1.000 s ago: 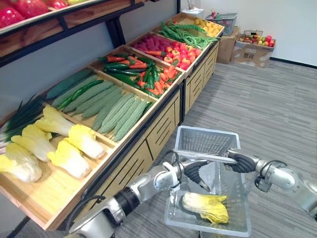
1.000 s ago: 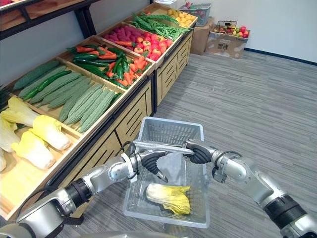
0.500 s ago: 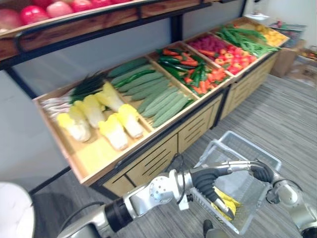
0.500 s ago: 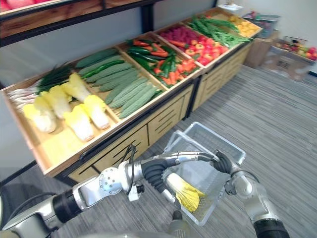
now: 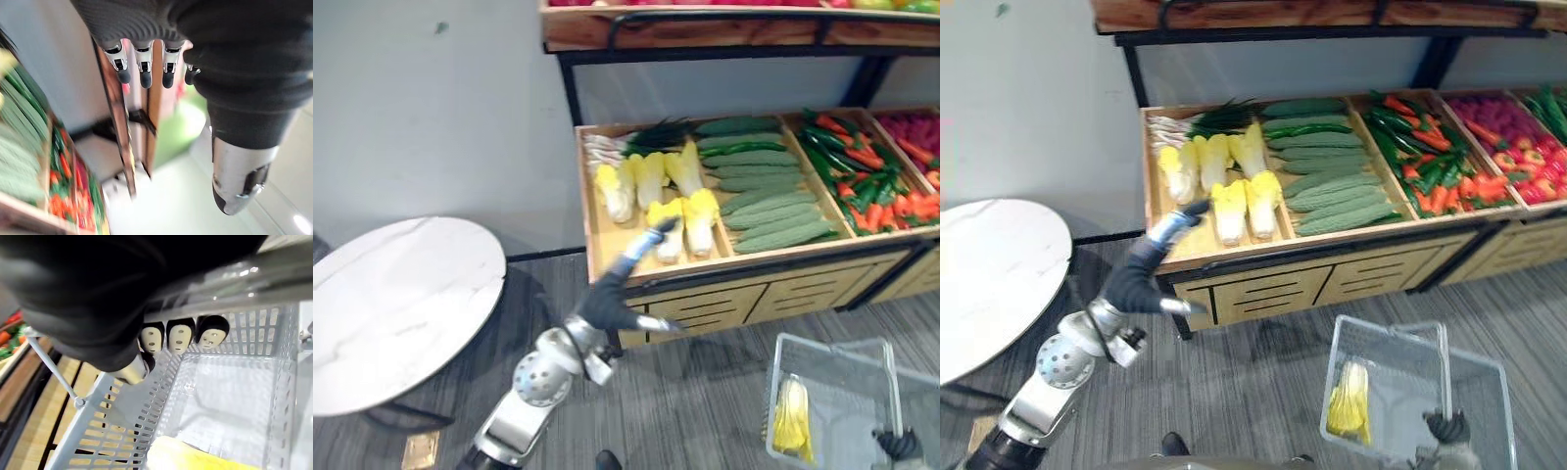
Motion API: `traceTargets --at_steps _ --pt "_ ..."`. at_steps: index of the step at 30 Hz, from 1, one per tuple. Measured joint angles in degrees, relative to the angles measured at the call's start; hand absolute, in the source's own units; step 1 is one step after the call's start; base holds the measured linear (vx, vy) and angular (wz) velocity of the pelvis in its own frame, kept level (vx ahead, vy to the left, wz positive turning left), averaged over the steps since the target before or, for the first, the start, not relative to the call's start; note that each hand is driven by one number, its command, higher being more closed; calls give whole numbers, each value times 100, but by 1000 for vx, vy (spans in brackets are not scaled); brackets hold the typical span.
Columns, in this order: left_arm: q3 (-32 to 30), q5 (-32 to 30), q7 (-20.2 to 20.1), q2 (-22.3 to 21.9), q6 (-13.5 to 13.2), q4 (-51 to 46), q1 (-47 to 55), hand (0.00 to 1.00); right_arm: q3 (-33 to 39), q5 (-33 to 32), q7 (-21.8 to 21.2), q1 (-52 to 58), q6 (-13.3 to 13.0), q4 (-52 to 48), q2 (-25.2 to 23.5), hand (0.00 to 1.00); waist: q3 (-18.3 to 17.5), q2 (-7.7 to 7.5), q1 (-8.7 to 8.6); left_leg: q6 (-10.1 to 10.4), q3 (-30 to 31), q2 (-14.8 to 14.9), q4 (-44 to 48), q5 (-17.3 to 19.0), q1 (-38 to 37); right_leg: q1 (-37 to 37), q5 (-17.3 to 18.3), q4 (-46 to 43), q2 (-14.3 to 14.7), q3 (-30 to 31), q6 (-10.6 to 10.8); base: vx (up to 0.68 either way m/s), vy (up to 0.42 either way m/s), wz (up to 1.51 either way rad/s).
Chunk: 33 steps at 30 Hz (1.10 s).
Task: Pick vegetable in the basket
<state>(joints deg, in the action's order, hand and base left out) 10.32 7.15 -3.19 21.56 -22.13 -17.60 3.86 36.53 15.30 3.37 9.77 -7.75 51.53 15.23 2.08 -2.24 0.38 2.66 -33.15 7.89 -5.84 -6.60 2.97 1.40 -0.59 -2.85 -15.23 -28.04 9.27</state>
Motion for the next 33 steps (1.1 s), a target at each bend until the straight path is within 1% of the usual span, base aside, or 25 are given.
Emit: traceTargets --at_steps 3,4,5,6,7,9,10,11,12,14,15,17,18,20,21,22,23,25,27,31,33 --pt "-1347 -443 607 -975 219 744 261 0 356 -62 42 -1 8 834 -161 100 -18 -9 13 -55 424 -78 -2 -88 205 99 20 85 6 -307 -31 18 3 64" --pt "-1566 -584 763 -1097 254 885 279 0 405 -68 43 -9 18 934 -191 100 -18 -9 32 -60 467 -86 -1 -92 220 102 46 84 7 -336 -75 15 5 39" --pt "-1944 -729 1005 -1259 295 1286 279 0 565 -221 91 -19 61 1029 -279 100 -19 -7 49 -59 580 -124 -2 -93 219 138 82 65 7 -384 -134 10 7 28" --pt "-2276 -856 1238 -1365 409 1667 279 0 649 -296 141 0 153 1077 -337 100 -22 -13 38 -57 661 -133 -3 -91 195 205 115 59 6 -443 -184 12 4 26" --pt "-2446 -858 1343 -1430 452 1856 279 0 687 -309 155 6 170 1113 -349 100 -29 -15 30 -57 699 -138 -4 -90 193 219 129 52 5 -457 -205 13 -2 18" --pt "-3055 -1078 1817 -1605 685 2592 275 0 751 -418 206 -19 171 1129 -396 100 -34 -22 -14 -57 725 -160 -6 -89 193 225 150 50 4 -464 -205 2 0 3" --pt "-3152 -1080 1943 -1628 768 2760 274 0 750 -418 214 -21 171 1128 -406 100 -41 -28 -22 -57 729 -162 -6 -88 193 225 181 49 4 -462 -208 0 0 0" --pt "-3373 -1118 2102 -1684 875 3092 275 0 749 -419 250 -16 171 1113 -442 100 -63 -42 -26 -57 733 -162 -8 -87 191 225 199 50 4 -463 -205 0 0 0" --pt "-3486 -1205 2147 -1690 900 3287 275 0 746 -418 257 -15 172 1102 -469 100 -77 -53 -26 -56 733 -161 -8 -86 189 225 207 54 4 -463 -210 0 0 0" --pt "-3952 -1275 2364 -1682 1110 4218 237 0 660 -418 268 -19 172 1000 -597 100 -124 -84 -50 -67 728 -154 -9 -74 180 230 249 61 14 -461 -196 39 -26 -1" --pt "-4079 -1265 2392 -1675 1131 4467 229 0 627 -418 273 -27 172 982 -625 100 -132 -92 -58 -70 724 -152 -9 -68 179 230 252 65 16 -458 -197 52 -29 -4" --pt "-4621 -1175 2461 -1585 1269 5643 215 0 546 -417 305 -120 179 984 -710 100 -163 -128 -110 -56 693 -149 -9 -43 167 228 249 78 19 -430 -210 63 -23 -6" --pt "-4751 -1171 2461 -1553 1292 5942 218 0 517 -416 313 -141 182 986 -727 100 -170 -140 -140 -63 685 -150 -9 -30 164 227 249 79 19 -423 -213 94 -27 -9" --pt "-5293 -903 2429 -1443 1397 7006 255 0 409 -410 315 -279 212 1037 -740 100 -172 -171 -154 -59 562 -147 -9 33 88 228 249 88 17 -305 -214 90 -22 -23" --pt "-5364 -778 2403 -1433 1409 7200 284 0 379 -409 314 -316 213 1051 -739 100 -172 -174 -155 -46 529 -146 -9 42 56 229 249 90 15 -262 -215 80 -19 -30" --pt "-5425 -551 2314 -1422 1494 7440 339 0 331 -409 313 -365 213 1107 -740 100 -170 -176 -156 -16 488 -148 -8 62 4 244 255 91 11 -214 -224 82 -24 -21" --pt "-5409 -537 2252 -1426 1558 7531 395 0 319 -410 315 -408 213 1203 -739 100 -171 -176 -152 3 465 -149 -8 81 -41 275 267 90 9 -194 -234 96 -30 -16" --pt "-5346 -655 2138 -1427 1567 7608 447 0 253 -411 316 -450 213 1250 -744 100 -170 -175 -148 29 415 -145 -9 105 -88 280 281 84 9 -144 -241 67 -27 -15" --pt "-5329 -990 2058 -1430 1621 7748 473 0 126 -411 344 -483 211 1249 -735 100 -173 -158 -167 48 370 -142 -9 133 -133 281 305 85 10 -90 -248 69 -32 -15" --pt "-5054 -1253 1915 -1430 1696 7884 455 0 5 -411 359 -508 210 1302 -735 100 -171 -159 -171 86 346 -145 -11 170 -190 297 333 81 13 -48 -289 79 -35 -7" --pt "-4746 -1475 1788 -1436 1734 7925 467 0 -88 -412 366 -517 208 1336 -729 100 -170 -163 -172 86 344 -151 -11 179 -222 324 348 80 13 -33 -313 69 -28 -2"
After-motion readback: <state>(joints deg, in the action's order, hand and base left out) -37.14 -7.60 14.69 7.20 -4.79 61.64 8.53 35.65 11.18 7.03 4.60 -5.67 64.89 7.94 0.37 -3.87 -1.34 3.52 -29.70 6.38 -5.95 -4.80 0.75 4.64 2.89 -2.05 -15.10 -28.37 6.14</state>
